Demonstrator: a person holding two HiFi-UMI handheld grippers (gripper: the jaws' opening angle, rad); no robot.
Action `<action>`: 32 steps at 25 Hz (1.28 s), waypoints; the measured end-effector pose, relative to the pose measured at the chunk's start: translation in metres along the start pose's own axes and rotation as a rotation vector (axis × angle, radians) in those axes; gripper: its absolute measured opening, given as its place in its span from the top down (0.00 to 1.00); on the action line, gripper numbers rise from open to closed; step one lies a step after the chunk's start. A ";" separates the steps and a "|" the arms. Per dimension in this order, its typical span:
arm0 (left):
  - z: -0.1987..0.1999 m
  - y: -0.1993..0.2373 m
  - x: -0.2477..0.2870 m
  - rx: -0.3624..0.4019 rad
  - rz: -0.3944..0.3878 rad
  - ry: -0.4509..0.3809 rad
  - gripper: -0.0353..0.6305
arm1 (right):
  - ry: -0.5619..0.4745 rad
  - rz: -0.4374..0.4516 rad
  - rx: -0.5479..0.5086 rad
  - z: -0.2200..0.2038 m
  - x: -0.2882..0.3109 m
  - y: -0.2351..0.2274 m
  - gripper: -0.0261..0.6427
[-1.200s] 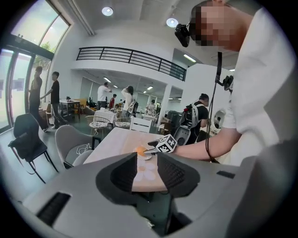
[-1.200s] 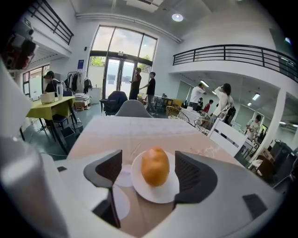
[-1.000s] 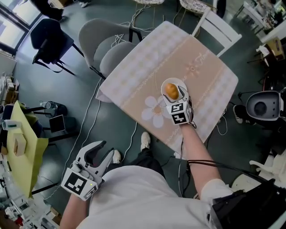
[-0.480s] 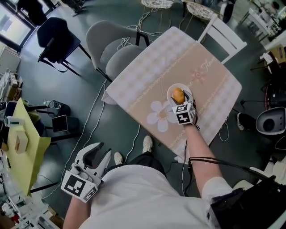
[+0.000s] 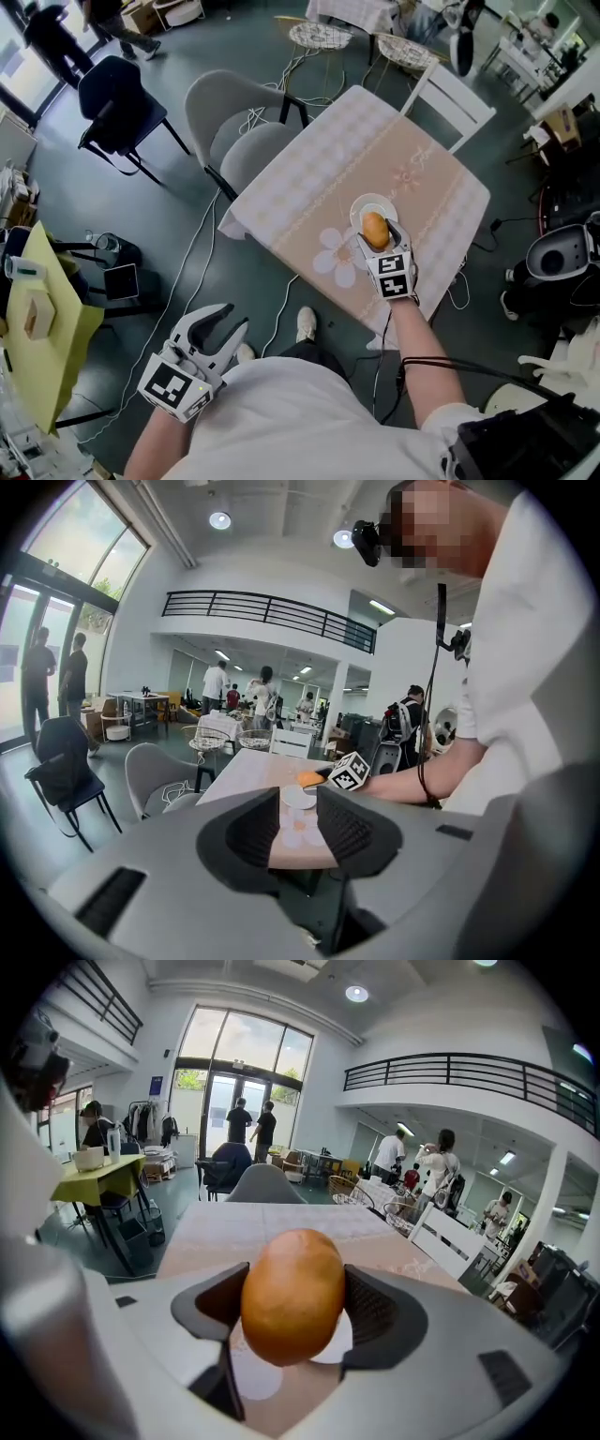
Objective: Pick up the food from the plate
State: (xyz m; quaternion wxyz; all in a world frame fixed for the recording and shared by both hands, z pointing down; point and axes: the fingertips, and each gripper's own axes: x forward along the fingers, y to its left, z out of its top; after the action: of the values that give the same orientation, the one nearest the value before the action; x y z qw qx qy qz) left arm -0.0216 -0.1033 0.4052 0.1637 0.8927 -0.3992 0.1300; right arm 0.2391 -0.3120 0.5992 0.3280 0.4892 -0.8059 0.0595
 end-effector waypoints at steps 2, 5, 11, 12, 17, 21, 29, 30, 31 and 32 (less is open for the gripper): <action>0.000 0.001 -0.010 0.010 -0.025 -0.016 0.75 | -0.025 -0.013 0.003 0.012 -0.020 0.012 0.47; -0.003 0.006 -0.029 0.022 -0.052 -0.035 0.75 | -0.048 -0.020 0.012 0.030 -0.049 0.034 0.47; -0.019 0.017 -0.075 0.032 -0.095 -0.047 0.75 | -0.100 -0.027 0.010 0.068 -0.106 0.090 0.47; -0.021 0.019 -0.082 0.039 -0.102 -0.051 0.75 | -0.109 -0.028 0.007 0.075 -0.116 0.098 0.47; -0.034 0.028 -0.114 0.039 -0.130 -0.075 0.75 | -0.154 -0.026 -0.006 0.108 -0.165 0.147 0.47; -0.048 0.029 -0.138 0.044 -0.165 -0.081 0.75 | -0.189 -0.020 -0.020 0.125 -0.201 0.191 0.47; -0.071 0.025 -0.175 0.065 -0.221 -0.095 0.75 | -0.214 0.005 -0.030 0.135 -0.252 0.265 0.47; -0.074 0.025 -0.178 0.067 -0.225 -0.094 0.75 | -0.215 0.008 -0.032 0.135 -0.255 0.272 0.47; -0.077 0.024 -0.181 0.065 -0.227 -0.093 0.76 | -0.214 0.012 -0.032 0.134 -0.258 0.278 0.47; -0.081 0.024 -0.184 0.061 -0.228 -0.092 0.75 | -0.212 0.018 -0.031 0.133 -0.261 0.284 0.47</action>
State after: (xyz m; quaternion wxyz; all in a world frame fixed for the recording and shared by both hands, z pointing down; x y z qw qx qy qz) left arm -0.1671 0.0367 0.4165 0.1316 0.9419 -0.2980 0.0818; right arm 0.0210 -0.0256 0.4067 0.2480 0.4804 -0.8413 -0.0023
